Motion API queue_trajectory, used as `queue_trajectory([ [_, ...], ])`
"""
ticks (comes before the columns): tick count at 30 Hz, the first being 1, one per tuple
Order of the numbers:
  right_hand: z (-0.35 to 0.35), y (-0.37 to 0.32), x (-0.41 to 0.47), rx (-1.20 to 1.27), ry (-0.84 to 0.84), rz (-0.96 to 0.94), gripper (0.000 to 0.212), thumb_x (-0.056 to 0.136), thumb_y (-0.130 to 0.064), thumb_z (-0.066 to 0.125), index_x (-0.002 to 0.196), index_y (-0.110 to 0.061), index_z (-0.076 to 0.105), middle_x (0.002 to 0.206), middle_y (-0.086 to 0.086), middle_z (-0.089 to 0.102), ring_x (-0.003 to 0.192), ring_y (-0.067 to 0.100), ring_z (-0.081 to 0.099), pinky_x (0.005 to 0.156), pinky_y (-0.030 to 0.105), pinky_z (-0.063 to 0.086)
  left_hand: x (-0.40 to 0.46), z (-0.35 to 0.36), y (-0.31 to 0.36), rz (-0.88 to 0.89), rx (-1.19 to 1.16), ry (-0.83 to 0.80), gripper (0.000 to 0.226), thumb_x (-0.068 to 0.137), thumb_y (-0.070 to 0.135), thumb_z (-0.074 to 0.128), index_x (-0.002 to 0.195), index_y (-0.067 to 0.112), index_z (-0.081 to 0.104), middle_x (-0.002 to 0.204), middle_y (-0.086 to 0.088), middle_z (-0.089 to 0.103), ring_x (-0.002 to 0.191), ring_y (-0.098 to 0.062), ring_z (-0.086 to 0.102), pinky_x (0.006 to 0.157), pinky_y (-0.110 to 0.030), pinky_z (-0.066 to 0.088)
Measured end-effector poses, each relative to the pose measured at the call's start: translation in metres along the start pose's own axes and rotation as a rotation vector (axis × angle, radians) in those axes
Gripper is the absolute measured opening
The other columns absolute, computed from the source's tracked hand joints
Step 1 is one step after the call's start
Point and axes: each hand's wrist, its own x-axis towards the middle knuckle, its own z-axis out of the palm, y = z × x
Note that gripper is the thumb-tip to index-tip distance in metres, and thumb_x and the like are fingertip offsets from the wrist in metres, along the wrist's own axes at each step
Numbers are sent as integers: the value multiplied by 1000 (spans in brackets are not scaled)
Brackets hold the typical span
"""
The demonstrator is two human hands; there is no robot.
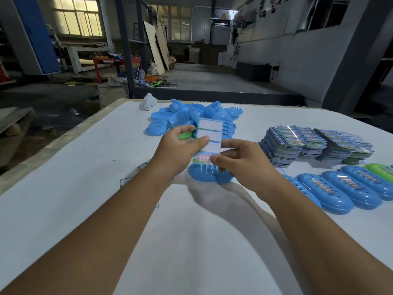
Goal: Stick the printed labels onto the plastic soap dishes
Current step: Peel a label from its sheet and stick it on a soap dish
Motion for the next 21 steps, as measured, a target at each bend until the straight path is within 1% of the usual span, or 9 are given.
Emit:
queue_trajectory([
  [1,-1,0,1,-1,26,-9,15,88,-13,76,98,-22,71,65,-10,73,53,1,59,49,10,42,1,-2,1,0,39,18,46,85,27,78,127,24,59,94,3,77,72,-3,73,58,-14,54],
  [2,-3,0,2,1,56,-15,14,90,-11,74,97,-23,72,65,-11,72,52,0,58,49,10,41,1,-4,2,-1,67,27,44,87,26,75,127,25,59,83,7,77,66,0,70,49,-9,46],
  [4,-5,1,4,8,108,-13,14,92,-9,70,100,-21,71,67,-11,73,51,-1,57,48,10,41,1,-8,4,-3,117,11,47,84,21,74,128,26,59,74,11,75,62,1,67,45,-7,40],
  [7,-7,2,5,8,124,-9,17,93,-8,68,97,-24,70,68,-11,74,51,-2,56,48,11,41,-2,-7,7,3,205,-31,56,78,16,77,129,29,58,97,3,73,68,-3,66,51,-9,42],
  [8,-8,2,5,7,123,-9,19,93,-7,67,94,-26,69,68,-10,74,51,-2,55,48,11,41,-3,-7,7,6,225,-42,56,78,16,77,128,30,58,99,1,73,69,-3,66,55,-12,43],
  [11,-8,3,4,12,112,-20,22,93,-6,66,91,-28,69,69,-11,74,51,-3,56,47,10,41,-4,-7,7,20,236,-57,55,78,14,77,126,32,58,85,4,76,67,-3,65,64,-18,44],
  [14,-8,2,4,-7,107,-29,23,94,-6,66,92,-29,70,69,-11,74,52,-4,57,48,10,40,-4,-7,7,32,234,-65,54,77,15,77,125,33,58,82,4,76,66,-2,65,65,-20,44],
  [17,-8,2,4,-19,99,-29,22,94,-7,65,94,-28,70,69,-12,74,53,-4,58,48,9,40,-4,-8,6,50,235,-94,52,78,14,77,120,35,57,72,11,75,62,6,63,66,-20,44],
  [21,-7,3,4,-16,129,-22,21,92,-9,69,95,-30,68,70,-14,75,56,-5,62,50,11,44,-4,-9,4,71,209,-134,47,79,12,75,115,35,56,76,11,76,69,5,68,67,-19,46],
])
